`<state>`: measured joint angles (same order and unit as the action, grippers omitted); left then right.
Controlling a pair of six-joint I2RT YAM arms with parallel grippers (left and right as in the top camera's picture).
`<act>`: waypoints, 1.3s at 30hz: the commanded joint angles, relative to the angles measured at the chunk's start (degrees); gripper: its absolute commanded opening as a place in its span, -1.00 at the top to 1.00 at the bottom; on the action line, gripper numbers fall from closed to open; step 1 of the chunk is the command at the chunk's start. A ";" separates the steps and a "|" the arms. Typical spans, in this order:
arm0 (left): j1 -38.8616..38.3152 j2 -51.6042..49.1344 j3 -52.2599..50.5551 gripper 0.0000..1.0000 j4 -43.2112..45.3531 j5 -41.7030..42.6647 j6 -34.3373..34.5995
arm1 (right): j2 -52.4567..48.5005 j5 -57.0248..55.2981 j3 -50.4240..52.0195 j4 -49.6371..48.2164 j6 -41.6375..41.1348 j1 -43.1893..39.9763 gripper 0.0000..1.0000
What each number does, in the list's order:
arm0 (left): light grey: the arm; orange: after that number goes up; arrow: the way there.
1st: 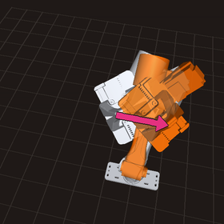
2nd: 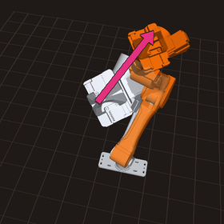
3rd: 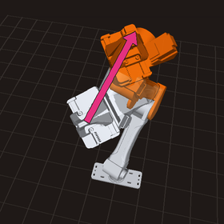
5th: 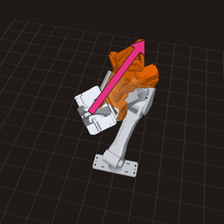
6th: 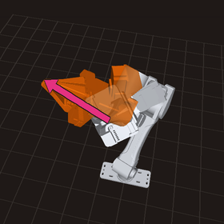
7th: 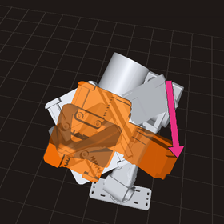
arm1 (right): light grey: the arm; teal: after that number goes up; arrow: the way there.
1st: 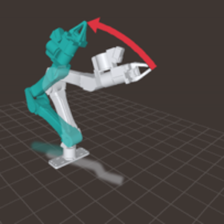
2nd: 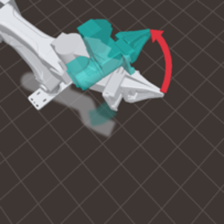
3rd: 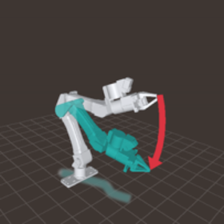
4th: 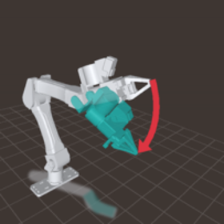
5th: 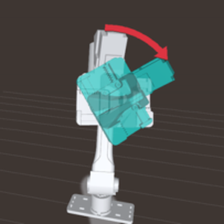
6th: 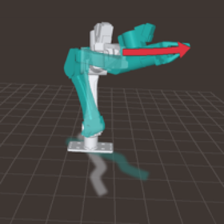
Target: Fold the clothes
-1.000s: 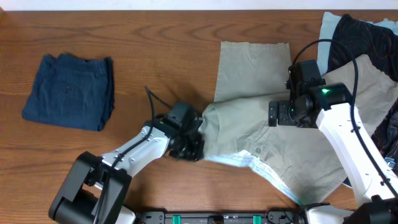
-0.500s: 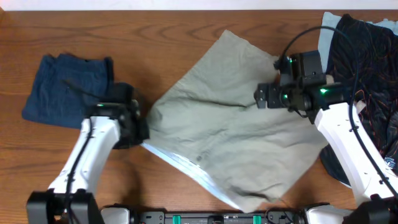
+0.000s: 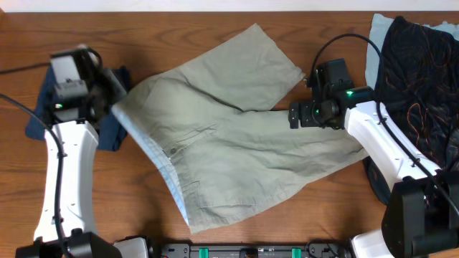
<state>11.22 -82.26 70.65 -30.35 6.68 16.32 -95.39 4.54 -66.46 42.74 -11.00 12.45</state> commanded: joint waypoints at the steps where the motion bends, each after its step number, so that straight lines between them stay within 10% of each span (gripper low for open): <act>1: -0.33 0.28 1.05 -0.85 -2.97 3.43 0.70 | 2.10 -2.78 -0.35 1.07 -1.16 -0.90 -0.98; 12: -1.14 -0.11 -2.32 -0.96 -35.34 15.58 0.70 | 5.81 -2.82 -0.35 14.49 -7.76 -2.56 -0.98; 39: -4.83 -14.25 -22.75 -0.96 -1.62 11.69 6.78 | 8.61 -2.64 -0.35 22.84 -11.17 -8.85 -0.98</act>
<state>6.55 -93.84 48.42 -32.38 19.79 22.33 -87.70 2.31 -66.48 65.36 -21.50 4.29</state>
